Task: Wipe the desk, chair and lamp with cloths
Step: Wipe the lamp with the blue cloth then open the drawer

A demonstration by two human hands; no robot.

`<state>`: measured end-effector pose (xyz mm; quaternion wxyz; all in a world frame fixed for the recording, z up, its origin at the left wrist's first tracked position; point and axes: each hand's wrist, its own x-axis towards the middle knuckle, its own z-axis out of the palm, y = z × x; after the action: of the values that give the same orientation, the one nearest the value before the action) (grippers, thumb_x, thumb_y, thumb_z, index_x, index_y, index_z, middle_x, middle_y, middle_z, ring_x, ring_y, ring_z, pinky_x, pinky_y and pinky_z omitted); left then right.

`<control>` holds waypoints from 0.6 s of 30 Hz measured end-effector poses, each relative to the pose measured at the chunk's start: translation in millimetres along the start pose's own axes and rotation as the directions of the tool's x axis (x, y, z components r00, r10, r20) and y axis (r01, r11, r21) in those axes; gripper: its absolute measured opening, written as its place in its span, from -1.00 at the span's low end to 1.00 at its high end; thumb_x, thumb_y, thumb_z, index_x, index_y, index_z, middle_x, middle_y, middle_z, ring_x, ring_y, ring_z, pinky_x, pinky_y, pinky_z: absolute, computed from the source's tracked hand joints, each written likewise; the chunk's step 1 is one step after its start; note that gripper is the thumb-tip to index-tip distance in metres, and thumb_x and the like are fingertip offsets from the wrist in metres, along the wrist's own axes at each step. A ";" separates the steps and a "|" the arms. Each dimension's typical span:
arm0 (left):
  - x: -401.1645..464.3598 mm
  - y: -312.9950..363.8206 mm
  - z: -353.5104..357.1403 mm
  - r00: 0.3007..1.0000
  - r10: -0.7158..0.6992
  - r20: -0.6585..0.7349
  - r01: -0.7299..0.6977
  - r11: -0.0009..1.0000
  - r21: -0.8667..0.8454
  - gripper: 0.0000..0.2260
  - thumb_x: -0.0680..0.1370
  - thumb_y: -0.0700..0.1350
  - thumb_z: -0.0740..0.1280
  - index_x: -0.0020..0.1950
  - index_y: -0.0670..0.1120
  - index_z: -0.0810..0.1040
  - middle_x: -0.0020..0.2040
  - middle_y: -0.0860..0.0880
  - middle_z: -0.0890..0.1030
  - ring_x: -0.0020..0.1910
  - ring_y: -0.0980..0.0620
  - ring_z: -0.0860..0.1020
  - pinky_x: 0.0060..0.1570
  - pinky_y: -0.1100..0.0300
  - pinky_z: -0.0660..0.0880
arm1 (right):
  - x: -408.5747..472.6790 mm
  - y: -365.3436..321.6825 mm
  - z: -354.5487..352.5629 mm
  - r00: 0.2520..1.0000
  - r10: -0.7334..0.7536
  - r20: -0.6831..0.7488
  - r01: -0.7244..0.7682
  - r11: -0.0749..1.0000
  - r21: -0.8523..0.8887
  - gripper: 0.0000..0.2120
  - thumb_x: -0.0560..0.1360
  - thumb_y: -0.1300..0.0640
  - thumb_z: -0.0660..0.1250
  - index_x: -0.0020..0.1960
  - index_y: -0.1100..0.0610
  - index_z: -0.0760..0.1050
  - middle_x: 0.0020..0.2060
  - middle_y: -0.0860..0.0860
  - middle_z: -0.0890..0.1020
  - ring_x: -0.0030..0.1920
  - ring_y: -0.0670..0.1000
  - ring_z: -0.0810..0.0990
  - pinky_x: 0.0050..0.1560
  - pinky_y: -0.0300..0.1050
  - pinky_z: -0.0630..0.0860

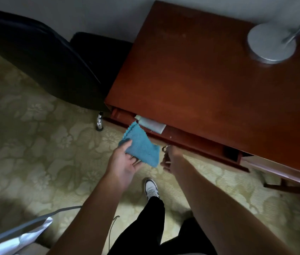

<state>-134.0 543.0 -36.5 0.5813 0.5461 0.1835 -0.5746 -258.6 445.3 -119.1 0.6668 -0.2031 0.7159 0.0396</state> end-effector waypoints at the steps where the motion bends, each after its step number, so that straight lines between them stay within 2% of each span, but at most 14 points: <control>1: 0.6 2.5 -1.7 1.000 -0.003 0.002 0.003 1.000 -0.007 -0.73 0.62 -0.09 0.29 0.31 -0.09 0.46 0.20 -0.19 0.59 0.19 -0.12 0.57 0.02 -0.04 0.57 | -6.3 13.4 -0.3 0.999 0.032 0.026 -0.031 0.999 -0.019 -0.74 0.61 0.07 0.12 -0.21 0.14 0.36 -0.40 0.10 0.49 -0.42 0.05 0.50 -0.25 -0.14 0.37; 5: 1.3 6.8 -8.0 1.000 0.008 0.007 -0.008 1.000 0.011 -0.66 0.60 -0.08 0.32 0.36 -0.10 0.42 0.23 -0.20 0.56 0.19 -0.13 0.55 -0.04 -0.02 0.58 | -34.0 43.0 -4.0 0.976 0.140 0.167 -0.101 0.969 -0.225 -0.66 0.66 -0.08 0.06 -0.02 0.20 0.37 -0.35 0.15 0.57 -0.42 0.09 0.55 -0.25 -0.11 0.49; 7: 0.5 6.2 -9.1 1.000 -0.006 0.004 0.006 1.000 0.003 -0.70 0.61 -0.08 0.31 0.33 -0.09 0.44 0.23 -0.20 0.56 0.20 -0.13 0.55 -0.01 -0.02 0.57 | -42.6 36.4 -8.9 0.989 0.059 0.136 -0.009 0.940 -0.340 -0.70 0.66 0.01 0.08 -0.02 0.22 0.43 -0.40 0.14 0.57 -0.44 0.10 0.56 -0.31 -0.12 0.51; 8: 0.9 4.7 -7.8 1.000 -0.015 0.002 0.015 1.000 -0.003 -0.71 0.61 -0.08 0.30 0.32 -0.09 0.45 0.23 -0.20 0.56 0.20 -0.12 0.55 0.02 -0.03 0.57 | -43.8 29.9 -13.5 0.994 -0.066 0.092 0.098 0.912 -0.397 -0.72 0.65 0.08 0.11 0.00 0.26 0.49 -0.36 0.16 0.60 -0.41 0.13 0.60 -0.29 -0.09 0.53; 9: 1.0 1.7 -6.5 1.000 -0.025 -0.001 0.025 1.000 0.000 -0.70 0.62 -0.08 0.30 0.33 -0.09 0.44 0.24 -0.20 0.56 0.21 -0.13 0.54 0.07 -0.05 0.56 | -42.2 25.1 -18.9 0.970 -0.240 0.022 0.221 0.850 -0.478 -0.72 0.62 0.11 0.14 0.04 0.29 0.54 -0.27 0.20 0.63 -0.30 0.18 0.64 -0.20 -0.05 0.55; 10: 1.4 -1.2 -4.7 0.999 -0.033 -0.005 0.033 0.999 0.005 -0.69 0.62 -0.09 0.29 0.35 -0.10 0.43 0.24 -0.21 0.55 0.22 -0.13 0.54 0.13 -0.08 0.54 | -39.7 21.3 -25.1 0.898 -0.437 -0.048 0.327 0.737 -0.591 -0.71 0.59 0.11 0.16 0.08 0.27 0.56 -0.14 0.22 0.64 -0.13 0.24 0.65 -0.07 -0.02 0.54; 11: 2.2 -4.3 -2.1 0.999 -0.041 -0.011 0.041 0.999 0.013 -0.68 0.62 -0.09 0.29 0.36 -0.11 0.41 0.24 -0.21 0.55 0.22 -0.13 0.54 0.20 -0.11 0.52 | -38.0 19.5 -30.8 0.803 -0.592 -0.065 0.380 0.593 -0.710 -0.71 0.57 0.10 0.16 0.14 0.23 0.55 0.00 0.22 0.62 0.04 0.26 0.60 0.04 0.00 0.49; 12: 1.7 -7.6 0.3 0.999 -0.049 -0.016 0.049 0.999 0.019 -0.69 0.62 -0.10 0.29 0.35 -0.11 0.41 0.25 -0.21 0.55 0.23 -0.14 0.53 0.25 -0.13 0.49 | -36.5 21.2 -35.1 0.737 -0.675 -0.036 0.383 0.460 -0.801 -0.69 0.56 0.08 0.15 0.21 0.18 0.52 0.11 0.19 0.58 0.16 0.26 0.52 0.13 0.02 0.44; 13: 2.4 -10.2 3.6 0.998 -0.057 -0.017 0.057 0.998 0.030 -0.72 0.62 -0.10 0.29 0.32 -0.11 0.42 0.25 -0.21 0.55 0.24 -0.15 0.53 0.26 -0.13 0.49 | -32.3 24.1 -38.1 0.722 -0.692 0.006 0.366 0.374 -0.852 -0.66 0.57 0.06 0.14 0.28 0.13 0.47 0.19 0.15 0.54 0.23 0.23 0.47 0.20 0.05 0.39; 14: 2.9 -13.3 6.6 0.998 -0.065 -0.019 0.065 0.997 0.044 -0.75 0.62 -0.11 0.30 0.28 -0.09 0.44 0.24 -0.21 0.55 0.24 -0.15 0.53 0.23 -0.12 0.50 | -26.3 29.5 -40.2 0.751 -0.659 0.033 0.339 0.342 -0.877 -0.64 0.59 0.03 0.12 0.34 0.08 0.43 0.25 0.12 0.51 0.29 0.20 0.43 0.25 0.07 0.36; 16: 3.4 -18.4 13.4 0.997 -0.077 -0.023 0.079 0.993 0.085 -0.82 0.61 -0.13 0.32 0.20 -0.07 0.47 0.22 -0.19 0.57 0.23 -0.15 0.54 0.09 -0.07 0.55 | -16.6 43.1 -42.9 0.799 -0.598 0.058 0.311 0.328 -0.892 -0.60 0.63 -0.05 0.07 0.42 0.01 0.38 0.35 0.08 0.50 0.36 0.15 0.41 0.34 0.07 0.31; 18: 4.9 -22.9 20.0 0.997 -0.080 -0.024 0.082 0.990 0.118 -0.82 0.60 -0.16 0.33 0.19 -0.07 0.47 0.21 -0.18 0.58 0.21 -0.14 0.55 0.02 -0.03 0.56 | -13.6 53.7 -43.6 0.787 -0.610 0.093 0.319 0.273 -0.908 -0.55 0.64 -0.11 0.02 0.48 -0.04 0.31 0.41 0.02 0.46 0.41 0.12 0.39 0.39 0.06 0.28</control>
<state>-160.9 529.6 -43.6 0.5220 0.5774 0.1765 -0.6025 -317.7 483.4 -112.7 0.3297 -0.7271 0.5740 0.1820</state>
